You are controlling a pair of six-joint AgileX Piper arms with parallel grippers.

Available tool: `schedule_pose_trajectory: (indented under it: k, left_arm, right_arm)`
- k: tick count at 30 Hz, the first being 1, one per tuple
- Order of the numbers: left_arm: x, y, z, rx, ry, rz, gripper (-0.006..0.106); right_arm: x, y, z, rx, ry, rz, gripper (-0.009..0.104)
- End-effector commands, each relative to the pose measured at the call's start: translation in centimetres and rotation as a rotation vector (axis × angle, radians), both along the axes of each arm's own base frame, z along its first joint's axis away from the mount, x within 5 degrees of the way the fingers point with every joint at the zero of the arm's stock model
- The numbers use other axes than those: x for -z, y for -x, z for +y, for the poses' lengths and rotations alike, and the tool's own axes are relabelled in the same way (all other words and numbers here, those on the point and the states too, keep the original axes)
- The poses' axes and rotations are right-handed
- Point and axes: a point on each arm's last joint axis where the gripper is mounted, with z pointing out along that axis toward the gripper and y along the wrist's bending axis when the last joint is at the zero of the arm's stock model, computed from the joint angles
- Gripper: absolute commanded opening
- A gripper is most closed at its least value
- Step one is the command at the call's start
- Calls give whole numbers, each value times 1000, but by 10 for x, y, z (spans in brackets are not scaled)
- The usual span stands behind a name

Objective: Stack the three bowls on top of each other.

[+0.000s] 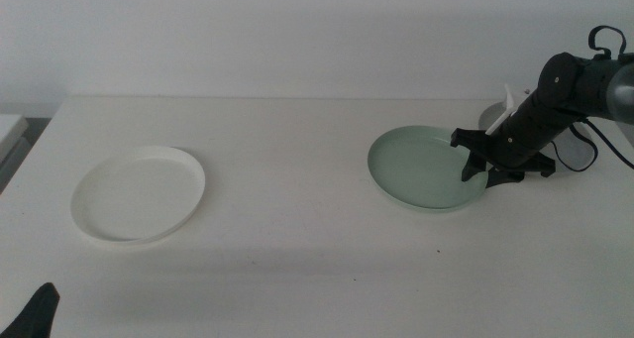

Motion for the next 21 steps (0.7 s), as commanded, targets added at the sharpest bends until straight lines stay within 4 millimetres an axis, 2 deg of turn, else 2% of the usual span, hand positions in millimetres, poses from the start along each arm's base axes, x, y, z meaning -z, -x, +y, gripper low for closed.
schedule_pose_trajectory:
  k: [1,7,10,13,17,21]
  left_arm:
    - [-1,0,0,-1,1,-17,94]
    - [-1,0,0,-1,1,-17,94]
    - [-1,0,0,-1,1,-17,94]
    - [-1,0,0,-1,1,-17,94]
    - [-1,0,0,-1,1,-17,94]
    - [-1,0,0,-1,1,-17,94]
  right_arm:
    - [0,-2,1,0,1,-13,25]
    - [0,-2,0,21,-3,-3,-3]
    - [-3,-1,0,18,-3,-4,-3]
    - [-20,1,0,0,-3,-33,-3]
    - [-62,12,4,-54,-35,-109,-3]
    - [-91,32,24,-128,-56,-189,-3]
